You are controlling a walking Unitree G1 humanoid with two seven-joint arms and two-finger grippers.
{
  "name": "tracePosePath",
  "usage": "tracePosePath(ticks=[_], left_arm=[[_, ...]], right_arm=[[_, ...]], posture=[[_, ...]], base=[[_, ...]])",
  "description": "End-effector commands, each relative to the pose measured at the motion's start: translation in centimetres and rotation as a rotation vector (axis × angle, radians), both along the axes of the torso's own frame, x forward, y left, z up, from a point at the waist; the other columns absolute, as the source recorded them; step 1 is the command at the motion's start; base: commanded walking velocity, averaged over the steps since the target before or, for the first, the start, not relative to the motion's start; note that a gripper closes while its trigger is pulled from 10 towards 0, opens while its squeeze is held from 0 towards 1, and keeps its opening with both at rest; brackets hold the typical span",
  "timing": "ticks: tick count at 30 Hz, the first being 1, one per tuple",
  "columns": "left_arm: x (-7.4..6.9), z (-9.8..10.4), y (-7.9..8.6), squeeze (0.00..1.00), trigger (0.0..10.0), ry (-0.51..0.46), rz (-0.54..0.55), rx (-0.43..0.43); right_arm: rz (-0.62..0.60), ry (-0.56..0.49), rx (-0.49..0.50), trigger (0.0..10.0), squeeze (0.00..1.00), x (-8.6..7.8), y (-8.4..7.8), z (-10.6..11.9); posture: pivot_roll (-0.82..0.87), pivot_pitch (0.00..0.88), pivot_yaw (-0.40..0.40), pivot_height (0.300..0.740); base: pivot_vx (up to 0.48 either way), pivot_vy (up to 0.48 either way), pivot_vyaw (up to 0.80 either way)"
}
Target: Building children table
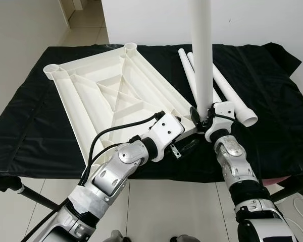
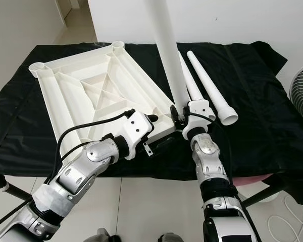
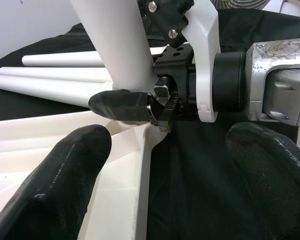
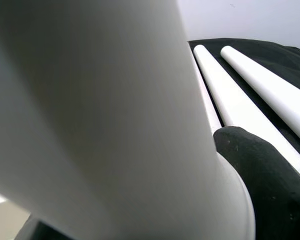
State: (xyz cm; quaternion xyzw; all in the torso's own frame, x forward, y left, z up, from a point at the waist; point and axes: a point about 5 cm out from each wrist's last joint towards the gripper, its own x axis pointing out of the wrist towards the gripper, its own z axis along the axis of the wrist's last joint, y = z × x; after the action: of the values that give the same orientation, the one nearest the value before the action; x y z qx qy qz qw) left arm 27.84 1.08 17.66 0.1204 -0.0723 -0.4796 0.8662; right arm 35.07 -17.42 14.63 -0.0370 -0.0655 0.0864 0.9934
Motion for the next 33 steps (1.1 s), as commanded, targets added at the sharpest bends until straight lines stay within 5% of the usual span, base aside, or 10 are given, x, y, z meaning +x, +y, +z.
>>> tracePosePath(ticks=[1, 2, 3, 9, 10, 19, 20, 33], left_arm=[[0.0, -0.1, 0.2, 0.0, 10.0, 0.01, -0.065, 0.025], [0.0, -0.1, 0.2, 0.0, 10.0, 0.01, -0.065, 0.025], [0.2, 0.1, 0.2, 0.0, 10.0, 0.008, -0.06, 0.019], [0.7, 0.9, 0.3, 0.0, 10.0, 0.035, -0.063, -0.034], [1.0, 1.3, 0.4, 1.0, 10.0, 0.052, -0.06, -0.059], [2.2, 4.3, 0.3, 1.0, 10.0, 0.067, -0.041, -0.186], [2.4, 5.1, 0.2, 0.0, 10.0, 0.076, -0.043, -0.227], [4.1, 10.4, -0.8, 0.0, 10.0, 0.08, -0.027, -0.44]], right_arm=[[-0.021, 0.01, 0.039, 2.2, 0.0, 0.3, -0.4, 0.3], [-0.021, 0.01, 0.039, 2.2, 0.0, 0.3, -0.4, 0.3], [-0.02, 0.015, 0.044, 10.0, 0.0, 0.3, -0.4, 0.3], [0.003, 0.021, 0.027, 10.0, 0.0, 0.4, -0.3, 0.4], [0.012, 0.022, 0.02, 10.0, 0.0, 0.4, -0.3, 0.4], [0.077, 0.01, 0.021, 10.0, 0.0, 0.3, -0.2, 0.9], [0.084, 0.01, 0.027, 10.0, 0.0, 0.3, -0.1, 1.0], [0.205, 0.001, 0.035, 10.0, 0.0, -0.1, 1.9, 1.2]], posture=[[-0.14, 0.053, 0.068, 0.74], [-0.14, 0.053, 0.068, 0.74], [-0.14, 0.053, 0.068, 0.74], [-0.14, 0.051, 0.065, 0.74], [-0.14, 0.048, 0.065, 0.74], [-0.14, 0.046, 0.065, 0.74], [-0.14, 0.046, 0.065, 0.74], [-0.14, 0.04, 0.076, 0.74]], base=[[0.0, 0.0, 0.0], [0.0, 0.0, 0.0], [0.0, 0.0, 0.0], [0.0, 0.0, 0.0], [0.0, 0.0, 0.0], [0.0, 0.0, 0.0], [0.0, 0.0, 0.0], [0.0, 0.0, 0.0]])
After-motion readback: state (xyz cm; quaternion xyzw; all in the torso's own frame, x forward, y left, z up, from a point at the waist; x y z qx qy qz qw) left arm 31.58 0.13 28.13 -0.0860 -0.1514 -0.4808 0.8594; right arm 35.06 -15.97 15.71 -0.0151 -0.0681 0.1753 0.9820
